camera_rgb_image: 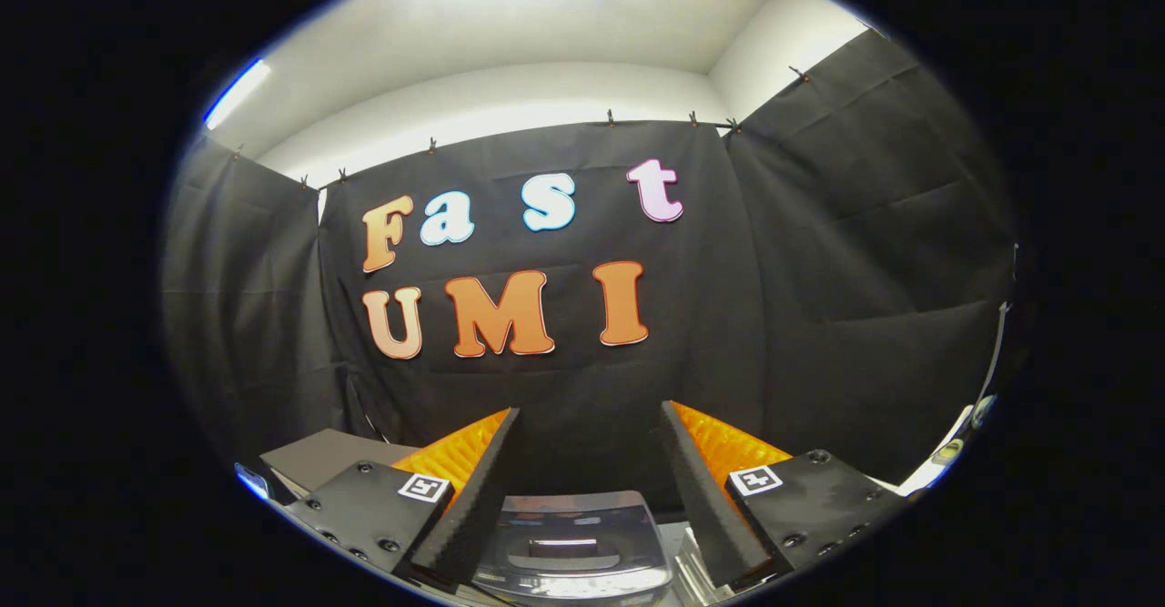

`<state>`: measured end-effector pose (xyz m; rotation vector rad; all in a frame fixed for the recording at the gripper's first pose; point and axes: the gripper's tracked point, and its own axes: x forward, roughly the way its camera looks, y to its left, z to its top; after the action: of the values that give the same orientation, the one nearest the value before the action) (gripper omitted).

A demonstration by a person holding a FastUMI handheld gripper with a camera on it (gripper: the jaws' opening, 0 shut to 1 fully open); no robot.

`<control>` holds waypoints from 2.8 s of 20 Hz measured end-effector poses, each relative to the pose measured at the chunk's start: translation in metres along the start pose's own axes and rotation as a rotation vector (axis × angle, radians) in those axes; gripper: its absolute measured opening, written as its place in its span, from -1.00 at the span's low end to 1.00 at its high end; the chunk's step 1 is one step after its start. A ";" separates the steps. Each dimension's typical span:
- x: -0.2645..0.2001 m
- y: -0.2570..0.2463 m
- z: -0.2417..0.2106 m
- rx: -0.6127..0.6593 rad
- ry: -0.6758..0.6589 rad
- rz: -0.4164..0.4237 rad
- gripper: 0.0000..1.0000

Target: Put the clothes into the washing machine and then close the washing machine lid.

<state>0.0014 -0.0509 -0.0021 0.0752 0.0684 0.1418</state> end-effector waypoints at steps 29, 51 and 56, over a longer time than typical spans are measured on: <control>-0.073 -0.064 -0.018 0.027 0.006 -0.003 0.92; -0.058 -0.063 -0.032 0.050 0.023 -0.019 0.92; -0.051 -0.061 -0.035 0.058 0.025 -0.015 0.92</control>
<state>-0.0435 -0.1159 -0.0389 0.1304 0.0975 0.1259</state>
